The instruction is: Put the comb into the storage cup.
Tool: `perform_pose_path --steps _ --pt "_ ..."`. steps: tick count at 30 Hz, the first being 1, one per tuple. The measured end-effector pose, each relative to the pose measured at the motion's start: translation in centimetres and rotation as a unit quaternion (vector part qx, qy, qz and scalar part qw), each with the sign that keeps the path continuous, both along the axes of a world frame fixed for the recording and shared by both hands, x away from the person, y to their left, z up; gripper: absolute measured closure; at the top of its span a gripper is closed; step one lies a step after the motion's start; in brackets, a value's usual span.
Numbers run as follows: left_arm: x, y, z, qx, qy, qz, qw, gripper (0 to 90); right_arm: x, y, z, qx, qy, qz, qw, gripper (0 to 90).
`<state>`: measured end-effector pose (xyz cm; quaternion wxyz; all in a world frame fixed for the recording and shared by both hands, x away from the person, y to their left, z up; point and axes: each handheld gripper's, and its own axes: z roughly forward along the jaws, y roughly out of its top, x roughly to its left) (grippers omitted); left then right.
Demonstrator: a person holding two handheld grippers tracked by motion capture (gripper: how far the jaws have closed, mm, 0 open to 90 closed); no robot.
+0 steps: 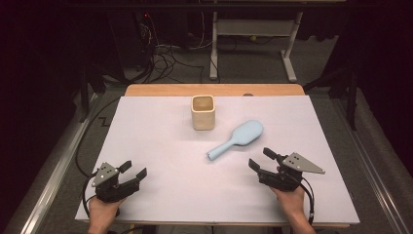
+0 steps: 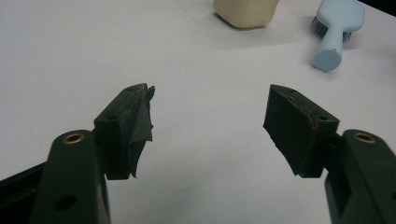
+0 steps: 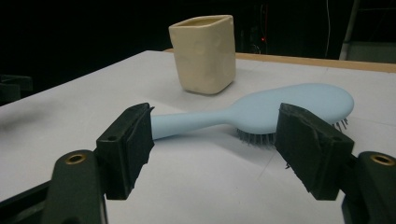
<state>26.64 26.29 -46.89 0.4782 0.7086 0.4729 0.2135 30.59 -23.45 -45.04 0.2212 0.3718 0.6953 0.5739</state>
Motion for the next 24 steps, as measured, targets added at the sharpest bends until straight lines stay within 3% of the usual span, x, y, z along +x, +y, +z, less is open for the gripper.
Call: perform_pose_path --steps 10,24 --pt "0.0 0.0 0.0 -0.002 -0.001 0.000 1.0000 32.4 1.3 1.1 0.2 0.009 0.003 -0.001 1.0000 28.6" --pt "0.0 0.0 0.0 -0.003 0.000 -0.001 1.0000 32.4 3.0 3.5 0.2 0.004 0.008 0.010 0.9999 29.8"
